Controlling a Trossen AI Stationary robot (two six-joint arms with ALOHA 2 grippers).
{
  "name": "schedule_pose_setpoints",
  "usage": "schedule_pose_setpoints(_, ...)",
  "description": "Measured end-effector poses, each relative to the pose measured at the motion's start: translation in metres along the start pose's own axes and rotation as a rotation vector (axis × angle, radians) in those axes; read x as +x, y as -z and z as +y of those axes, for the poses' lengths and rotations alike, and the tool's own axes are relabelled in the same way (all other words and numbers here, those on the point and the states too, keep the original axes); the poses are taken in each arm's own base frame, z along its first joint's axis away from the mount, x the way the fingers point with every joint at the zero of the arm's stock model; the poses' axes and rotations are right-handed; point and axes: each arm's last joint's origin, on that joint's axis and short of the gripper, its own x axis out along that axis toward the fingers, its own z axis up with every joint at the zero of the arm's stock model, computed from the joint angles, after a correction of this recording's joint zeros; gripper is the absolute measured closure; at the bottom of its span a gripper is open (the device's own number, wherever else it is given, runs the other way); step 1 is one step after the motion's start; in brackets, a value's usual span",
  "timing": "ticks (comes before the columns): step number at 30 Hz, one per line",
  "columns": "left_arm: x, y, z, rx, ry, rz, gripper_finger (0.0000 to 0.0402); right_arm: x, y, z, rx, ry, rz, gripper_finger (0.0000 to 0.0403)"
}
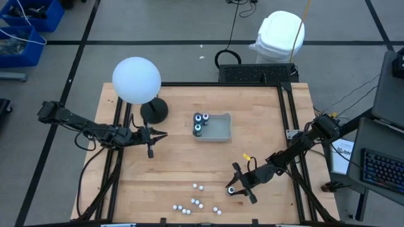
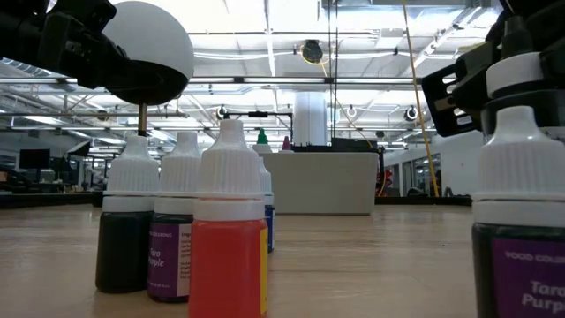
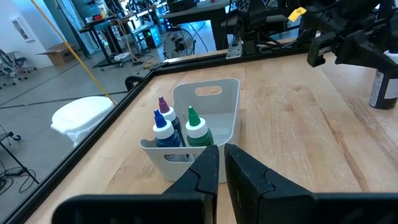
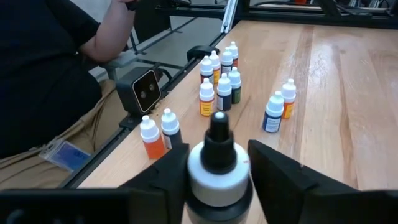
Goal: Pick & Place food coloring
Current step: Put the big black food coloring bottle into the gray bin
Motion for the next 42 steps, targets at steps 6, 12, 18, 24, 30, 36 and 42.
schedule_pose_setpoints(6, 0.0, 0.0, 0.0, 0.0, 0.0, 0.0, 0.0366, 0.0, 0.0, 0.0, -0.001, 0.001, 0.003, 0.0293)
schedule_pose_setpoints(12, 0.0, 0.0, 0.0, 0.0, 0.0, 0.0, 0.0366, 0.0, 0.0, 0.0, -0.001, 0.002, 0.003, 0.0286)
schedule_pose_setpoints(18, 0.0, 0.0, 0.0, 0.0, 0.0, 0.0, 0.0366, -0.001, -0.002, 0.0, -0.011, 0.001, -0.01, 0.029)
schedule_pose_setpoints(24, 0.0, 0.0, 0.0, 0.0, 0.0, 0.0, 0.0366, -0.007, -0.017, 0.001, -0.025, -0.007, -0.07, 0.0292)
schedule_pose_setpoints(30, 0.0, 0.0, 0.0, 0.0, 0.0, 0.0, 0.0366, -0.02, -0.037, 0.002, -0.063, -0.008, -0.123, 0.0288)
schedule_pose_setpoints(36, 0.0, 0.0, 0.0, 0.0, 0.0, 0.0, 0.0366, -0.034, -0.052, -0.005, -0.026, 0.018, -0.128, 0.0292)
schedule_pose_setpoints(42, 0.0, 0.0, 0.0, 0.0, 0.0, -0.001, 0.0366, -0.039, -0.068, -0.013, 0.012, 0.053, -0.105, 0.029)
